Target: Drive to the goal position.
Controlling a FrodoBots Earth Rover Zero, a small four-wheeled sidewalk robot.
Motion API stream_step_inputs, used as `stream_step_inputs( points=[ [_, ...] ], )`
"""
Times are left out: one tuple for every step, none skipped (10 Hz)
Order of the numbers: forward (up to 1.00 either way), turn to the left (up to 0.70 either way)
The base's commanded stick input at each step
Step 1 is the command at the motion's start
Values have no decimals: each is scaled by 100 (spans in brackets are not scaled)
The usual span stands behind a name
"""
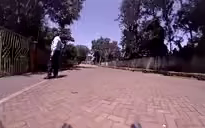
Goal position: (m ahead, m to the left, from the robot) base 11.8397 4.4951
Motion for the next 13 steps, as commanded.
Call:
stream_step_inputs(
  points=[
    [70, 0],
    [70, 0],
    [70, 0],
    [70, 0],
    [70, 0],
    [70, 0],
    [70, 0],
    [70, 0],
    [70, 0],
    [70, 0],
    [70, 0],
    [70, 0],
    [70, 0]
  ],
)
